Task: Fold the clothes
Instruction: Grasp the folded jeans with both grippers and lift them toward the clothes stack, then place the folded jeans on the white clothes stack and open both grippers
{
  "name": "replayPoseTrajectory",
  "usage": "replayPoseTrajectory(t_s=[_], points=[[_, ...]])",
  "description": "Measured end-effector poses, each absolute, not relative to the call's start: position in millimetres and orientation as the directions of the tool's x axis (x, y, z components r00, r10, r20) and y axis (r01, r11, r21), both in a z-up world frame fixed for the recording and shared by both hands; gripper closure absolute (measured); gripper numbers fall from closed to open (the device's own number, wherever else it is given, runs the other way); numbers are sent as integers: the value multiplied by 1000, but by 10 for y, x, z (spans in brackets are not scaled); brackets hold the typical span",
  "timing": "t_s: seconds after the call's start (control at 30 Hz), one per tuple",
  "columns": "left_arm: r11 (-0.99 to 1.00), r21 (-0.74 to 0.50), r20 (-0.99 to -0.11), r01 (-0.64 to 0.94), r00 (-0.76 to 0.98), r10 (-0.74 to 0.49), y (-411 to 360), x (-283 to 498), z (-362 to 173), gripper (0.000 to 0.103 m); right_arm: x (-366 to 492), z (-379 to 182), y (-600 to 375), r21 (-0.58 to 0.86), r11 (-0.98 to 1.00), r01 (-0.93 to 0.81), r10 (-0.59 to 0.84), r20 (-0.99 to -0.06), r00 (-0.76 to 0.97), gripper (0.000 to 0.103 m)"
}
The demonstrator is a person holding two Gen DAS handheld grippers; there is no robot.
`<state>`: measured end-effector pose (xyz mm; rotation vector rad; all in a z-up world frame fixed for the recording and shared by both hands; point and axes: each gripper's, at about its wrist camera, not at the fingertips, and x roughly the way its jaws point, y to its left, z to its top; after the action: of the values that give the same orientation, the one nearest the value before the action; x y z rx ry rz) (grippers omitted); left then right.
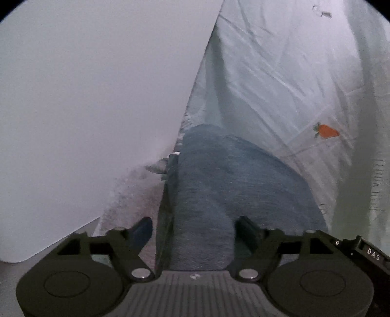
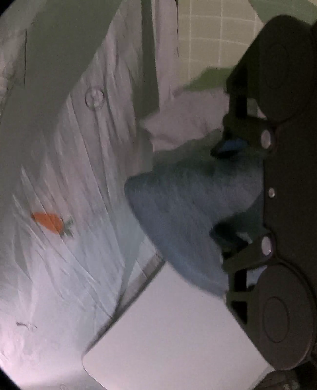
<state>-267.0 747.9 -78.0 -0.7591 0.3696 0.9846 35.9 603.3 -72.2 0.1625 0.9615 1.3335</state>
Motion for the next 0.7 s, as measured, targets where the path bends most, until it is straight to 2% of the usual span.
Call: replayPoseTrajectory(t_s=[0.07,0.13,0.2,0.3,0.33,0.43,0.5,0.7], points=[[323,-414,-595,-851,521,612,7492,-2681,-867,19,399,-697,6013,585,278,-762,864,-498,-67,13],[295,-375,-616,-879,474,629,7439,-2659,-776,10,439,-674,5999,569,270,-777,863,-501,-67,12],[279,-257,-627,-925,380,680,7329,-2632,-647,5,438,-628,5962,531,269,-804,859,-509,-49,11],[256,-111,-599,-960,270,753,7061,-2719,-440,5,311,-481,5814,398,289,-871,847,-530,39,8],[246,-98,-583,-964,256,771,6950,-2752,-388,5,264,-421,5709,360,292,-886,849,-525,66,2],[274,-91,-504,-957,282,816,6475,-2871,-259,0,90,-245,5315,273,300,-914,861,-489,137,1],[282,-85,-447,-956,289,846,6091,-2958,-203,0,-44,-159,5003,248,308,-918,866,-473,163,1],[274,-116,-402,-955,297,866,5154,-3108,-62,0,-463,37,4091,204,354,-913,864,-444,236,0]])
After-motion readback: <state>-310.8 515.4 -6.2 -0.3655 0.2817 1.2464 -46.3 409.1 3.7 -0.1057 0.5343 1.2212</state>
